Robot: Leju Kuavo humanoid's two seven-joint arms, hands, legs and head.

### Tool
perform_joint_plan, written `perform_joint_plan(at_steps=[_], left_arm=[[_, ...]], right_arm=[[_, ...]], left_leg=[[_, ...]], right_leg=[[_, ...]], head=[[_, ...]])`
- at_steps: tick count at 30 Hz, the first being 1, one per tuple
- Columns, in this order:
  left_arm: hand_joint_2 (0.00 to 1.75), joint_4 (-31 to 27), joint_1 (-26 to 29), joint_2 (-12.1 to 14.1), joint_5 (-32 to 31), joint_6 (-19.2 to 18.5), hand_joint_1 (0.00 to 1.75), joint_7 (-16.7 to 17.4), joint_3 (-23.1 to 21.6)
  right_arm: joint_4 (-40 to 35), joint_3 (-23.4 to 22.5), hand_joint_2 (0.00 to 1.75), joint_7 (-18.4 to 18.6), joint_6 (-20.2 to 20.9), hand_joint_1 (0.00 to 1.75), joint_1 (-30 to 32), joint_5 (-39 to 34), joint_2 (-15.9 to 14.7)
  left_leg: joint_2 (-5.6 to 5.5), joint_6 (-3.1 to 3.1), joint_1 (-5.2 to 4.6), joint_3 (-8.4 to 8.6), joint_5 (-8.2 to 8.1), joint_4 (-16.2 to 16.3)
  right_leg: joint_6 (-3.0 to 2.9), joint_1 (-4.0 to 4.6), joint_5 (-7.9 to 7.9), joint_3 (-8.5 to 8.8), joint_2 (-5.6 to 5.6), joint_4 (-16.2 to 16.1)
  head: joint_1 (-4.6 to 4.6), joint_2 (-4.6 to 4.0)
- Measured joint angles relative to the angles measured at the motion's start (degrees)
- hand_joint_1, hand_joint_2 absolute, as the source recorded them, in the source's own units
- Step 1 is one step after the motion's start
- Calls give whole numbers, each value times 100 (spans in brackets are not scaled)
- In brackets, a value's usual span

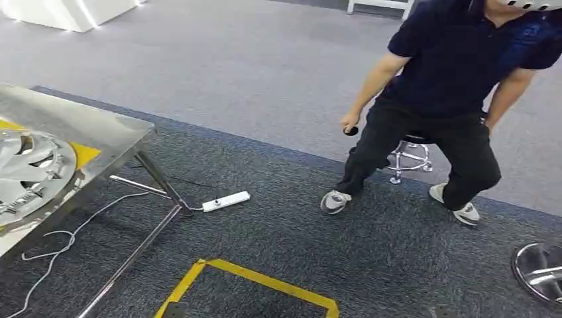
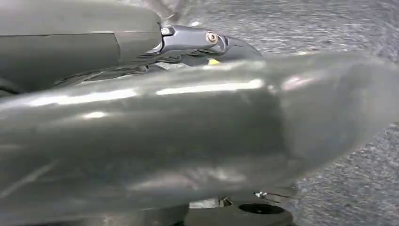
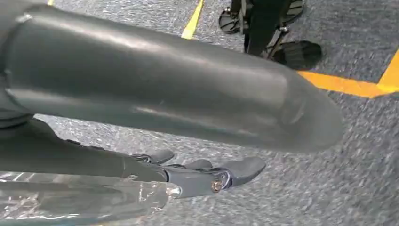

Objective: Take the parts from the cabinet and place them on the table.

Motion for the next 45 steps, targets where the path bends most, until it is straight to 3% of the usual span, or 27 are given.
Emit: perform_joint_plan(at_steps=[3,4,5,6,8,9,11,13,14,18,20,21,23,24,26,28,29,33,34,35,36,38,39,41,43,44,45], left_arm=[[0,0,-8,2,-42,-22,0,20,-22],[0,0,-21,9,-44,-44,0,35,-44],[0,0,-21,7,-44,-48,0,35,-55],[0,0,-13,9,-42,-52,0,37,-61],[0,0,4,22,-42,-59,0,46,-85],[0,0,5,24,-44,-70,0,46,-96],[0,0,0,24,-94,-85,0,50,-107],[0,0,-8,17,-111,-85,0,55,-140],[0,0,-9,31,-116,-83,0,55,-142],[0,0,-36,28,-162,-81,0,109,-186],[0,0,-38,28,-184,-81,0,144,-223],[0,0,-30,26,-199,-83,0,155,-240],[0,0,-18,28,-208,-83,0,172,-251],[0,0,-16,28,-223,-83,0,179,-264],[0,0,-19,28,-249,-83,0,181,-293],[0,0,-22,28,-260,-74,0,181,-306],[0,0,-20,28,-267,-66,0,184,-325],[0,0,-31,31,-240,-20,0,223,-369],[0,0,-36,33,-238,-11,0,223,-376],[0,0,-40,33,-238,-9,0,223,-380],[0,0,-32,33,-238,-4,0,223,-382],[0,0,-6,33,-232,-2,0,223,-385],[0,0,-4,39,-232,-2,0,225,-385],[0,0,-10,39,-232,-2,0,225,-385],[0,0,-12,35,-232,-2,0,225,-385],[0,0,-11,37,-232,-2,0,225,-387],[0,0,-14,41,-234,0,0,225,-387]], right_arm=[[9,2,0,50,39,0,71,-9,0],[18,6,0,66,105,0,88,-9,9],[22,11,0,74,111,0,71,-9,11],[22,15,0,74,111,0,42,-9,13],[24,17,0,74,114,0,25,-11,13],[28,20,0,85,127,0,43,-13,13],[33,20,0,144,214,0,59,-20,13],[33,20,0,219,350,0,44,-11,13],[33,22,0,254,385,0,19,-11,37],[42,20,0,490,638,0,49,-9,44],[42,20,0,549,708,0,47,-4,68],[42,20,0,562,732,0,30,2,68],[44,20,0,599,776,0,19,7,72],[44,20,0,621,800,0,28,18,74],[44,20,0,660,835,0,45,39,77],[44,20,0,662,835,0,38,59,83],[44,22,0,664,835,0,32,66,83],[46,22,0,666,833,0,73,98,87],[52,22,0,664,839,0,91,105,94],[52,24,0,665,835,0,90,114,98],[52,24,0,664,831,0,62,120,98],[52,26,0,658,826,0,32,120,99],[52,24,0,658,826,0,39,122,101],[55,24,0,658,826,0,72,122,98],[55,24,0,658,824,0,62,122,98],[55,26,0,658,824,0,43,122,101],[55,28,0,656,824,0,20,122,105]], left_leg=[[149,109,-9,3,64,-58],[224,138,-4,16,84,-78],[273,178,-11,11,80,-82],[362,189,-32,9,78,-80],[520,199,-51,2,73,-76],[584,199,-53,3,73,-75],[701,189,-53,14,66,-72],[813,142,-51,54,36,-66],[842,106,-110,50,10,-52],[994,9,-96,71,24,-65],[606,-68,-59,-28,-213,190],[504,-80,-52,-203,-443,584],[442,-93,-46,-673,-844,1560],[434,-93,-46,-795,-854,1762],[418,-79,-36,-650,-510,1408],[231,-66,0,-183,-1,442],[-41,-72,24,-38,62,106],[103,43,-17,-27,52,1],[198,115,15,-9,100,-65],[240,139,0,-7,104,-69],[307,164,-15,-11,96,-68],[467,175,-40,-13,90,-64],[536,179,-47,-14,87,-63],[645,176,-49,-1,77,-63],[747,142,-48,37,53,-60],[794,112,-68,58,34,-57],[839,72,-110,54,5,-30]], right_leg=[[124,-40,68,-88,150,-74],[123,-27,-3,-110,-82,24],[137,-4,-208,-236,-373,307],[161,-4,-472,-453,-530,794],[184,-5,-814,-811,-621,1622],[195,-6,-813,-841,-632,1741],[195,-6,-499,-494,-656,1199],[189,-6,-133,158,-923,128],[163,42,-214,237,-1033,-10],[-7,43,-150,189,-795,-24],[-88,11,-111,185,-705,-49],[-114,8,-101,173,-657,-51],[-136,14,-91,147,-522,-49],[-137,15,-89,140,-458,-48],[-126,10,-78,139,-328,-47],[-92,-5,-57,141,-181,-46],[-57,15,-49,117,-126,-30],[103,-35,31,26,85,-78],[112,-44,6,-44,-21,-25],[114,-16,-117,-117,-340,147],[132,-13,-345,-297,-510,528],[159,-14,-765,-721,-613,1466],[167,-15,-838,-836,-625,1745],[165,-14,-585,-625,-633,1414],[156,-14,-161,-39,-799,399],[165,3,-174,156,-1048,22],[99,21,-161,218,-998,-3]], head=[[-15,0],[13,0],[52,0],[50,0],[48,-2],[46,0],[50,-2],[50,-2],[59,-2],[17,0],[2,-2],[2,-2],[2,0],[2,0],[2,-2],[0,0],[-2,-2],[2,0],[-9,0],[41,0],[57,0],[48,0],[52,0],[54,-2],[52,0],[52,-2],[41,-2]])
